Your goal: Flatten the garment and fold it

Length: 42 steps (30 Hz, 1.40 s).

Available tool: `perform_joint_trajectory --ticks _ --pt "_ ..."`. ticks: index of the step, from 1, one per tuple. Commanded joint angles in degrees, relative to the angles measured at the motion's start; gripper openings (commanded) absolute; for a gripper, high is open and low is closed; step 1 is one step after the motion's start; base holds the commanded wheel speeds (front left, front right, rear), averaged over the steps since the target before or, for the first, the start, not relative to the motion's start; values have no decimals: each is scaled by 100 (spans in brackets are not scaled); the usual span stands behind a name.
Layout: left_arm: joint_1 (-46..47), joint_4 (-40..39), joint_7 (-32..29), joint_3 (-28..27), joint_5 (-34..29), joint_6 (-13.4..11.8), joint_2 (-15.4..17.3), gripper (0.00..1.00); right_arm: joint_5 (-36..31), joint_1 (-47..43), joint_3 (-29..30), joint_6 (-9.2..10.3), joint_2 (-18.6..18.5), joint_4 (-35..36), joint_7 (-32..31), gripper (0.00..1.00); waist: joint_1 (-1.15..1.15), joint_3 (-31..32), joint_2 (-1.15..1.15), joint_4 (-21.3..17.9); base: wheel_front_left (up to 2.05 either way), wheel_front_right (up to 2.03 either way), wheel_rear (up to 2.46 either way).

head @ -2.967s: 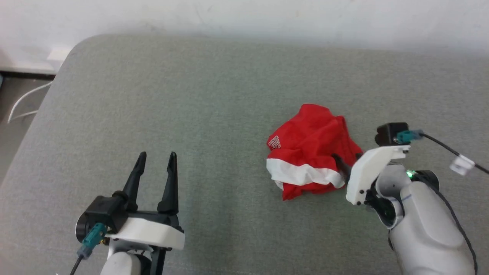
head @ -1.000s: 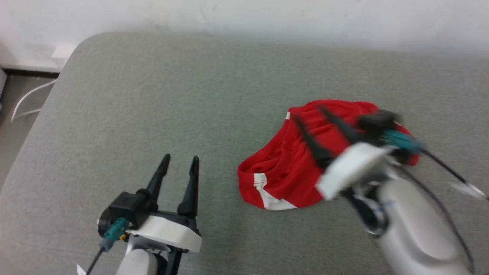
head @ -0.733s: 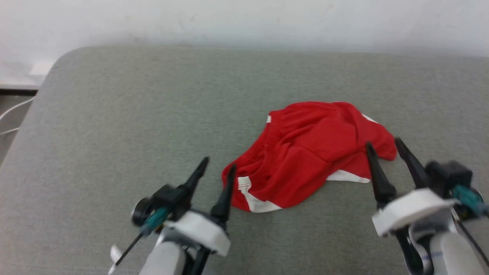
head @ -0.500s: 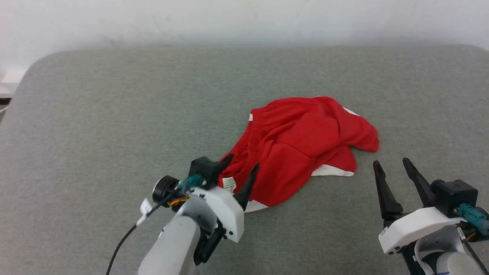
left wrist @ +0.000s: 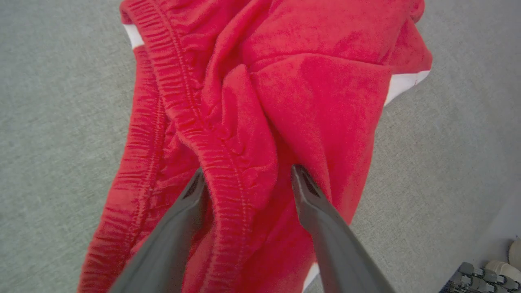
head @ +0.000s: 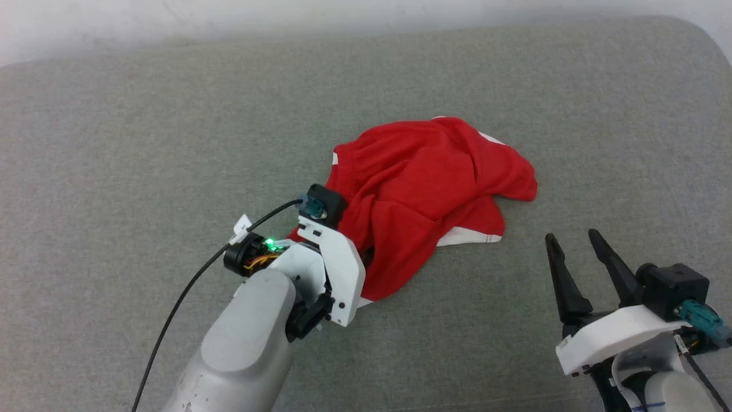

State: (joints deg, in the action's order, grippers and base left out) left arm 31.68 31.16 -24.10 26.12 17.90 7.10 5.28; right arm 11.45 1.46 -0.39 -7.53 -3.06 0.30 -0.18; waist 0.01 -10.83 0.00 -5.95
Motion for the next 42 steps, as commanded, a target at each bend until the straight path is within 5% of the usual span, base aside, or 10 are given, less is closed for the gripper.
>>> perform_joint_trajectory --ticks 1,2,3,5,6,10,21,28,29,42 --pt "104 -22 -115 60 82 34 37 100 41 91 -10 4 17 -20 58 100 -1 -70 0 -58 0 0 0" --pt "139 -56 -170 105 118 35 54 88 40 100 -14 4 17 -30 63 100 -1 -80 0 -63 0 0 0" --pt "167 -90 -198 141 161 36 68 50 44 107 -20 4 17 -39 71 100 -1 -81 0 -65 0 0 0" --pt "217 -192 -129 220 238 36 106 4 55 122 -37 4 18 -59 85 100 -1 -73 0 -65 0 0 0" --pt "234 -227 -59 223 282 37 116 0 61 131 -44 4 18 -69 92 100 -1 -66 0 -61 0 0 0" --pt "280 -326 420 30 408 -28 132 0 51 136 -92 4 18 -90 68 100 -1 -12 0 -21 0 0 0" --pt "212 249 1939 -1292 708 -1240 416 0 2 164 -203 4 18 -32 -32 100 -1 31 0 82 0 0 0" --pt "-26 789 2418 -1836 978 -1608 562 0 -7 179 -248 4 18 -12 -86 100 -1 -32 0 99 0 0 0" --pt "-131 849 2568 -1907 1102 -1495 524 100 -15 166 -246 4 18 -11 -104 100 -1 -32 0 122 0 0 0" --pt "-1278 -350 3881 -2030 1046 -977 312 100 -502 580 -364 4 18 -316 -479 100 -1 -114 0 580 0 0 0"
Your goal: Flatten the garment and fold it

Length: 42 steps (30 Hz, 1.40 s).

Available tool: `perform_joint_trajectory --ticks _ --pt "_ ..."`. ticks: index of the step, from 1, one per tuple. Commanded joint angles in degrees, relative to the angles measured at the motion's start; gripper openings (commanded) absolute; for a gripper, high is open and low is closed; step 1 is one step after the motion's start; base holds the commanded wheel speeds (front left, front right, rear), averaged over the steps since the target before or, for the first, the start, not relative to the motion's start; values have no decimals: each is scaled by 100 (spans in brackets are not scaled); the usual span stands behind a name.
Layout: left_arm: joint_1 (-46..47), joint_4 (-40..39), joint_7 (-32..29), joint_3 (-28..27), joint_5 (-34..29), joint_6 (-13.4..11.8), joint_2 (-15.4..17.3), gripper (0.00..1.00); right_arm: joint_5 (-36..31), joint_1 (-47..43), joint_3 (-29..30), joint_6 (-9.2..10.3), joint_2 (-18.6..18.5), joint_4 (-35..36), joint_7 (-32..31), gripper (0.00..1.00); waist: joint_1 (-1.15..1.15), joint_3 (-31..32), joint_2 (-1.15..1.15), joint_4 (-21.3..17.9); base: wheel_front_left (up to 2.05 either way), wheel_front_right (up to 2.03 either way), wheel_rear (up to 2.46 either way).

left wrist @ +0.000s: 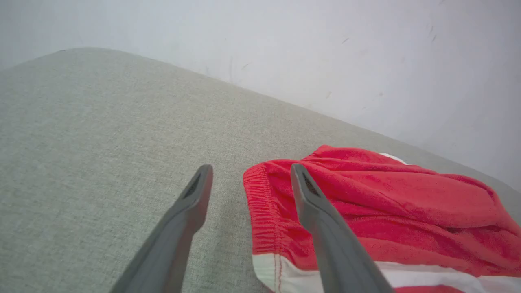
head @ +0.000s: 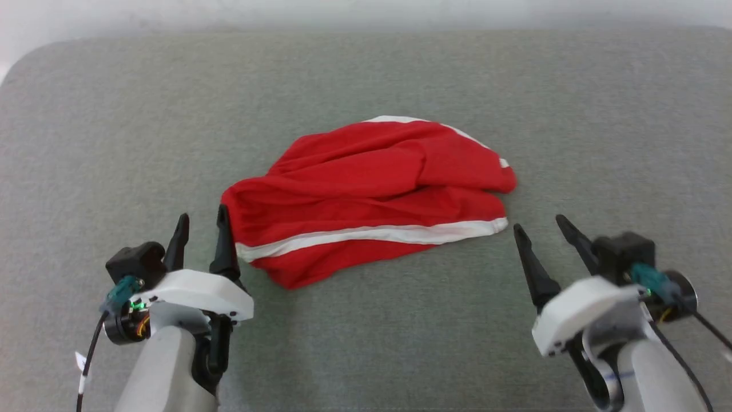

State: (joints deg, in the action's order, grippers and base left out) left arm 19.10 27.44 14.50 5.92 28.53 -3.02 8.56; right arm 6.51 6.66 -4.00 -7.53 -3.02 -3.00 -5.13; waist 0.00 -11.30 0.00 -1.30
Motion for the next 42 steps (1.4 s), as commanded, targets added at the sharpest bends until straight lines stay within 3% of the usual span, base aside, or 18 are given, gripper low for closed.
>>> perform_joint_trajectory --ticks 1,7,16,18,19,20,29,42 --pt "-105 -198 38 -30 -117 39 -52 100 -63 179 3 4 14 -118 -74 100 0 -98 0 187 0 0 0" --pt "-590 -1597 48 -346 -754 167 -419 100 -198 971 148 4 14 -1167 -657 100 0 -306 0 595 0 0 0" --pt "-742 -1871 49 -371 -885 405 -564 100 -521 1656 388 4 14 -2383 -1741 100 0 -438 0 924 0 0 0" --pt "-756 -1874 49 -338 -831 406 -566 100 -617 1654 446 4 14 -2468 -1949 76 0 -421 0 932 0 0 0" --pt "-772 -1858 49 -320 -820 418 -566 100 -647 1631 478 4 14 -2477 -2026 29 0 -403 0 925 0 0 0" --pt "-790 -1836 49 -305 -822 437 -567 100 -661 1599 504 4 14 -2458 -2064 0 0 -380 0 912 0 0 0" --pt "-1096 -1380 39 125 -1065 802 -539 100 -290 995 879 4 14 -1780 -1651 0 0 8 0 623 0 0 0" --pt "-734 -638 -1167 760 -940 983 -297 100 124 253 916 4 14 -1062 -1598 0 0 221 0 266 0 0 0"
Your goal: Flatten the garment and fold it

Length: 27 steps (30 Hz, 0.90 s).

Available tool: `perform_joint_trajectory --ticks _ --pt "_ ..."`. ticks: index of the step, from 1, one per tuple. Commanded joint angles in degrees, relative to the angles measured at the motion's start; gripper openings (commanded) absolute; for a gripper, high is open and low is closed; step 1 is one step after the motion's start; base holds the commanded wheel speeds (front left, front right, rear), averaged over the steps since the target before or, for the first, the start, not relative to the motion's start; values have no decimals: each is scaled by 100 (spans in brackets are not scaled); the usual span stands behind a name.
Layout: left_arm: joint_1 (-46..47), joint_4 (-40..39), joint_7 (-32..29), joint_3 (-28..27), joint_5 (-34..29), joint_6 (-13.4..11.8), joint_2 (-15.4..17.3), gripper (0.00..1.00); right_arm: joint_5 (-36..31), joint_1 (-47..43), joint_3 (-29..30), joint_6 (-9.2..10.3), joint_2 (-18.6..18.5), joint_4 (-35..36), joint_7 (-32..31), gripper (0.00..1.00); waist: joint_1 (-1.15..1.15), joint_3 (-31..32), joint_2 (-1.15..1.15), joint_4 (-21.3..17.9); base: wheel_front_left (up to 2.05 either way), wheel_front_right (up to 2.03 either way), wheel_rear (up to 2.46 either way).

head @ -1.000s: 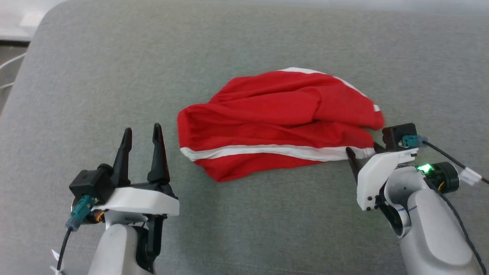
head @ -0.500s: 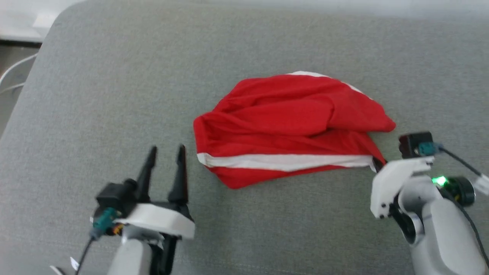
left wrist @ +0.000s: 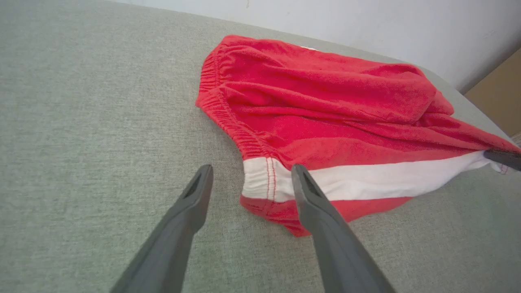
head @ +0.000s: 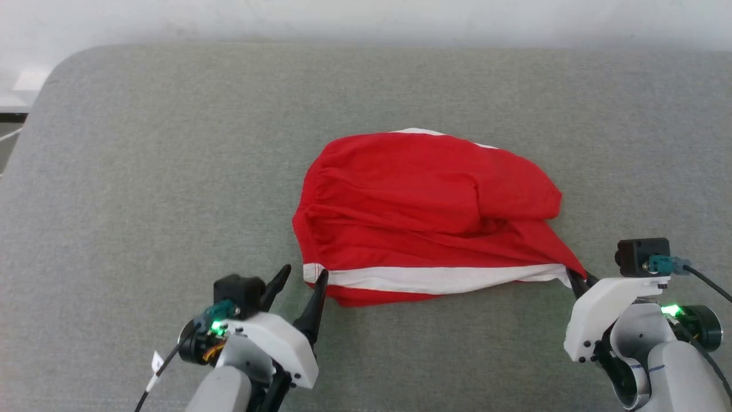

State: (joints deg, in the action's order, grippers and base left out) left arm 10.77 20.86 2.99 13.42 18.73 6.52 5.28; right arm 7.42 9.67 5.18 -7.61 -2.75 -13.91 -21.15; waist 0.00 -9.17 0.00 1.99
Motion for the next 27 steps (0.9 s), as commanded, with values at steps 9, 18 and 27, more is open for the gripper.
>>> perform_joint_trajectory --ticks 9,18,27 --pt "289 234 -754 138 266 52 129 28 150 -87 -109 12 -13 89 2 0 0 -58 0 -210 0 0 0" --pt "394 -280 -828 443 434 85 350 0 74 34 -160 12 -13 402 -99 0 0 -86 0 -230 0 0 0" --pt "1731 -981 -1833 1002 1331 95 1115 0 -124 1378 -654 12 -468 1080 -1221 0 0 -464 0 -390 0 0 0"
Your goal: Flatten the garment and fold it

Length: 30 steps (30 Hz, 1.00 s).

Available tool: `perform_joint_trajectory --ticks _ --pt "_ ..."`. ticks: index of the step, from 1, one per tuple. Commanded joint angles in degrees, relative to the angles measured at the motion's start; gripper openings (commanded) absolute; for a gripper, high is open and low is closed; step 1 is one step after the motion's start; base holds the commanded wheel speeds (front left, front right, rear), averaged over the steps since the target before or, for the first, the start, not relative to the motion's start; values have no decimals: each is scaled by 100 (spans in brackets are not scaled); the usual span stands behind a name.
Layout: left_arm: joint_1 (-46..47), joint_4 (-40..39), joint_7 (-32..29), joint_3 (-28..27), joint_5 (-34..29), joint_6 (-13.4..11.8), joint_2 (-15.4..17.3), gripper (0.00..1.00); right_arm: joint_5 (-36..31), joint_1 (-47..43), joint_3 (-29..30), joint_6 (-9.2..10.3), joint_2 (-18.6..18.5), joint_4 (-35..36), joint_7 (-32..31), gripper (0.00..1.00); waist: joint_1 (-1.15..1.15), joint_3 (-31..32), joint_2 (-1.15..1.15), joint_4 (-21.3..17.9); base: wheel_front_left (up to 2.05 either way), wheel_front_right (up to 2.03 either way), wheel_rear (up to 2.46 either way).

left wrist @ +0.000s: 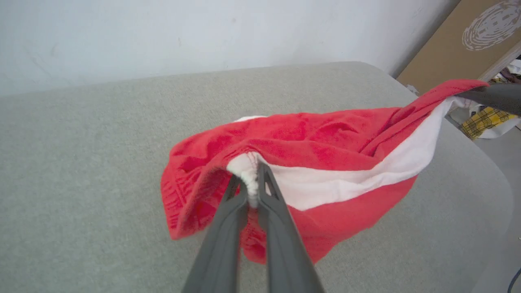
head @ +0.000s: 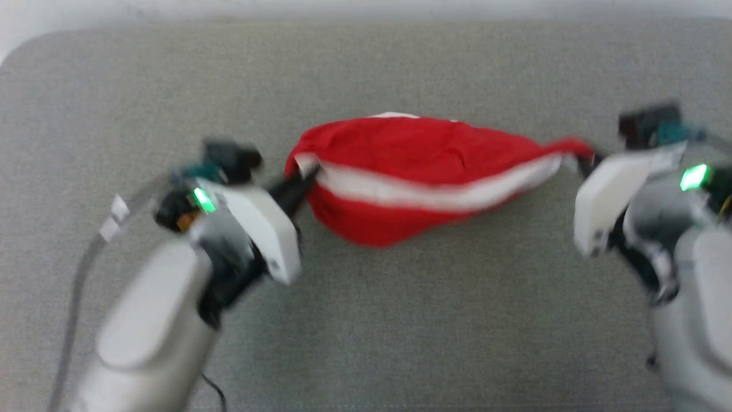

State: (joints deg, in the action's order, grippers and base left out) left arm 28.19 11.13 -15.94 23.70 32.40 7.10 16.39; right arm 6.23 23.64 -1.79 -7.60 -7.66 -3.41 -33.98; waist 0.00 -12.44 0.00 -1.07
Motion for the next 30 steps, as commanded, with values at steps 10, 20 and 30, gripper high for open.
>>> perform_joint_trajectory --ticks 10,20,30 --pt "3007 617 -421 -315 1 -45 754 0 112 3324 -396 11 -466 -910 -166 0 0 -1397 0 -434 0 0 0" --pt "4915 1311 1199 -859 -697 -715 720 0 -732 5570 63 11 -147 -2068 1604 0 0 -2062 0 -478 0 0 0" --pt "4310 2031 1725 -685 -667 -534 621 0 -674 5199 101 11 5 -3013 2291 0 0 -1914 0 -276 0 0 0"
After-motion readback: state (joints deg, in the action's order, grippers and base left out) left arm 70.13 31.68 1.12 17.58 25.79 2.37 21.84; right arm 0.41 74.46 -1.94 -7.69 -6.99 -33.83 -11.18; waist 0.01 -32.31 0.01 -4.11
